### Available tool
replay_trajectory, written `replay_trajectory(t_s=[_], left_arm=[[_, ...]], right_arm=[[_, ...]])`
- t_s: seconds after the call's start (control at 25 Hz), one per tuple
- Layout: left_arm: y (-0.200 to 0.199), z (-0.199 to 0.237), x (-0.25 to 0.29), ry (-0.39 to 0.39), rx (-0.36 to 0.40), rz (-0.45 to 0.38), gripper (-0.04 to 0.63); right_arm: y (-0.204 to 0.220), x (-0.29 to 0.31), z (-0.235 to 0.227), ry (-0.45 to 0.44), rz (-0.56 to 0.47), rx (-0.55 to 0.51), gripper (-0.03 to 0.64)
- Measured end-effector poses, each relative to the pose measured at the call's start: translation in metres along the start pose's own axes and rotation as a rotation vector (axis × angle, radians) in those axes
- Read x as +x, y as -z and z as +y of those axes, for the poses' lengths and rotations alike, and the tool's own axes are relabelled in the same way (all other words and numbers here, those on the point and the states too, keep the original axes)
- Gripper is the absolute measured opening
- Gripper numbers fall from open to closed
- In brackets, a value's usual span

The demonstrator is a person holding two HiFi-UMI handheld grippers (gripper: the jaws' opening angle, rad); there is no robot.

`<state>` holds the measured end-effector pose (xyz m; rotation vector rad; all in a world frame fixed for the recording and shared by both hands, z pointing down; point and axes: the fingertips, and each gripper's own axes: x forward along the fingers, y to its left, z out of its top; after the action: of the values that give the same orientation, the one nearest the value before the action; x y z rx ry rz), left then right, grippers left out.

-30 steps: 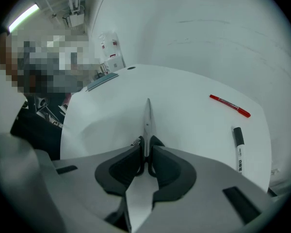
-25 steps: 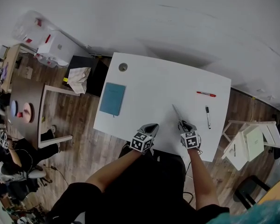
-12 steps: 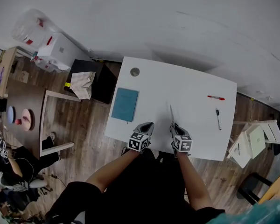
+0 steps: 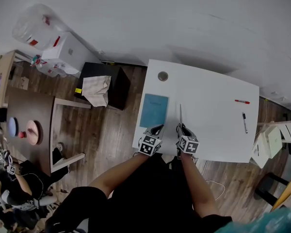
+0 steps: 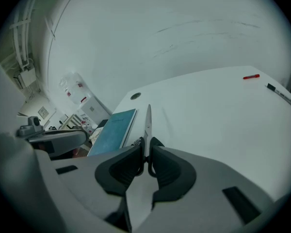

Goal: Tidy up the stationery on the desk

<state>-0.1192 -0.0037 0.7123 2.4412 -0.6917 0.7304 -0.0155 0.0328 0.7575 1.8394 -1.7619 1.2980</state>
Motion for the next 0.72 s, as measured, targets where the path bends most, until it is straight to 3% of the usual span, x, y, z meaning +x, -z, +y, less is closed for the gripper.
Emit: replay_trajectory(t_s=[0.24,0.72], left_arm=[[0.008,0.033,-0.016,-0.001,0.001,0.009,0.014],[0.020,0.052,-0.030,0.037,-0.025,0.021,0.014]], right_arm=[[0.007,0.026,0.030,0.062,0.010,0.028,0.089],[0.012,0.061,0.044,0.145,0.029,0.049,0.090]])
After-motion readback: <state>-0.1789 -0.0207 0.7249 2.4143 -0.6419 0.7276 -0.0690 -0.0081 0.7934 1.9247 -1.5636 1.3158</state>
